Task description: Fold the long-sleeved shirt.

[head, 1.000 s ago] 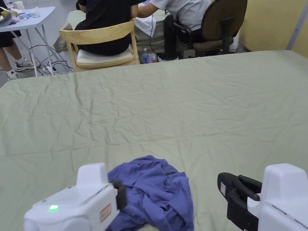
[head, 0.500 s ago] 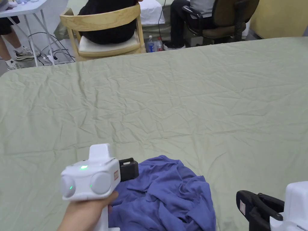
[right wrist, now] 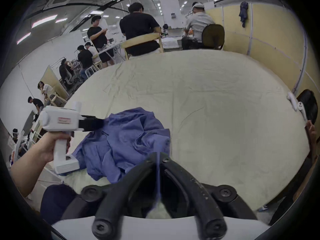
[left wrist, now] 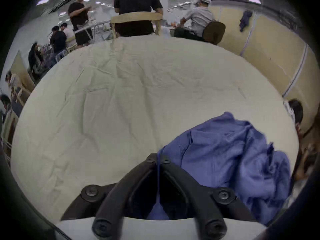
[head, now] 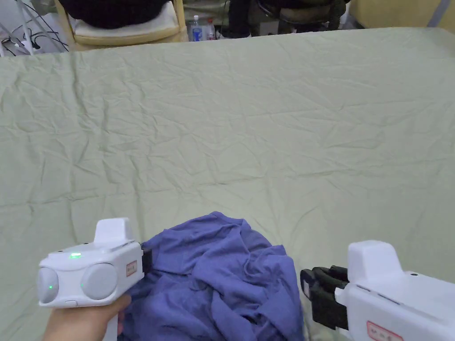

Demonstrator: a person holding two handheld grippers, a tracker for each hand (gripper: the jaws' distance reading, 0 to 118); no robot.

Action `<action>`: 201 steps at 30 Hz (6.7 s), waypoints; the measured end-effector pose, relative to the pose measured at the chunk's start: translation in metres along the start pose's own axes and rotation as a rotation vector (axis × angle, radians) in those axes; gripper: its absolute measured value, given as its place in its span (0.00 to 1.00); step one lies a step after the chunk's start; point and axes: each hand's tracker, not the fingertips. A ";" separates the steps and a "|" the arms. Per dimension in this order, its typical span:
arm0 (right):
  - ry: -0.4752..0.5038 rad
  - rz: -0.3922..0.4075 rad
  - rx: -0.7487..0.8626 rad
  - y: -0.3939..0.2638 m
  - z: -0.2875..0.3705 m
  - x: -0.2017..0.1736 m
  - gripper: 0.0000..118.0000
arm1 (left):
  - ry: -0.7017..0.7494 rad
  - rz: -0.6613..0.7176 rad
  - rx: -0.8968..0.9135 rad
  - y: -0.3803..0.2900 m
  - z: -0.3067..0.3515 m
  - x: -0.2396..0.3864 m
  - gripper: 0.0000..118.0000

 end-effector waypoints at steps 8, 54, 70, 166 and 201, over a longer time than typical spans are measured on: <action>-0.076 0.261 -0.105 -0.019 -0.050 -0.023 0.93 | -0.066 0.017 0.072 -0.006 0.053 0.008 0.00; -0.117 0.280 0.386 0.380 0.037 -0.117 0.15 | -0.054 0.169 0.657 0.262 0.260 -0.081 0.00; -0.068 0.394 -0.027 0.171 -0.188 -0.077 0.15 | -0.006 0.186 0.193 0.079 0.032 -0.143 0.00; 0.034 0.124 0.556 0.131 0.269 -0.054 0.07 | -0.049 0.116 0.558 -0.002 0.359 -0.043 0.07; -0.138 -0.057 0.265 0.411 -0.080 -0.052 0.07 | 0.121 -0.003 0.518 0.285 0.126 -0.114 0.07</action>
